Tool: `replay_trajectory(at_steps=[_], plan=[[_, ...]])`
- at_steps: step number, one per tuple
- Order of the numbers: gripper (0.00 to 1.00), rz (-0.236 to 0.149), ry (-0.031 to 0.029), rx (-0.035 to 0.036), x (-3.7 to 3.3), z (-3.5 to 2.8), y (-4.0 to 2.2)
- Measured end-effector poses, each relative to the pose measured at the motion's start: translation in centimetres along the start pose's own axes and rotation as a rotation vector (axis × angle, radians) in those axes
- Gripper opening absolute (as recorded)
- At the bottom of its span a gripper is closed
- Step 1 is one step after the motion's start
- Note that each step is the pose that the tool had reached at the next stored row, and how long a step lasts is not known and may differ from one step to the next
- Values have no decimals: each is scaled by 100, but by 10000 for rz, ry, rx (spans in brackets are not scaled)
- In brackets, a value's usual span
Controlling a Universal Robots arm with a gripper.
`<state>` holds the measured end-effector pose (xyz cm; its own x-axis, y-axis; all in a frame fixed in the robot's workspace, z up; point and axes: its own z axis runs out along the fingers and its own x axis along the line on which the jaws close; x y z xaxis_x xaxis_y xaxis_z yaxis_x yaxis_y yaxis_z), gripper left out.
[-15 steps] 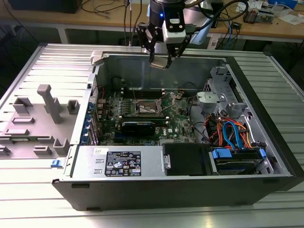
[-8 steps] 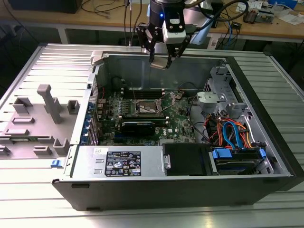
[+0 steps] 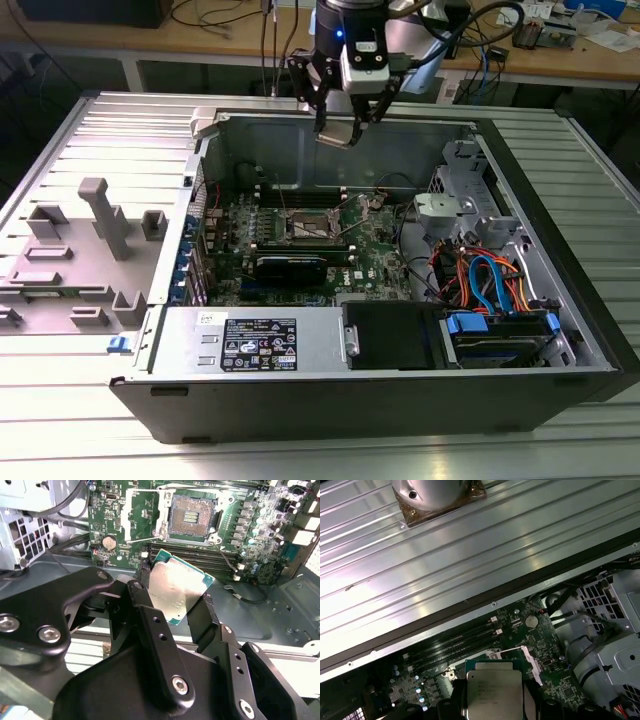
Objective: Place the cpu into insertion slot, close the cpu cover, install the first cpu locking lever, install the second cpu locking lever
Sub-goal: 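Place the cpu into insertion slot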
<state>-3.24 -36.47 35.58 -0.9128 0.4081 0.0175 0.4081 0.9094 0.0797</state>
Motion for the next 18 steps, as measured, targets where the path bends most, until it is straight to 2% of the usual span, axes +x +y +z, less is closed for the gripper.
replay_trajectory(at_steps=[4, 11, 12, 14, 18], plan=[[54, 370, -30, -2, -1, 4, 0], [54, 425, -36, -1, -1, 4, 0], [54, 522, -44, -3, 0, 5, 0], [54, 995, -81, -11, 0, 10, -1], [54, 1418, -115, -21, -2, 17, -7]])
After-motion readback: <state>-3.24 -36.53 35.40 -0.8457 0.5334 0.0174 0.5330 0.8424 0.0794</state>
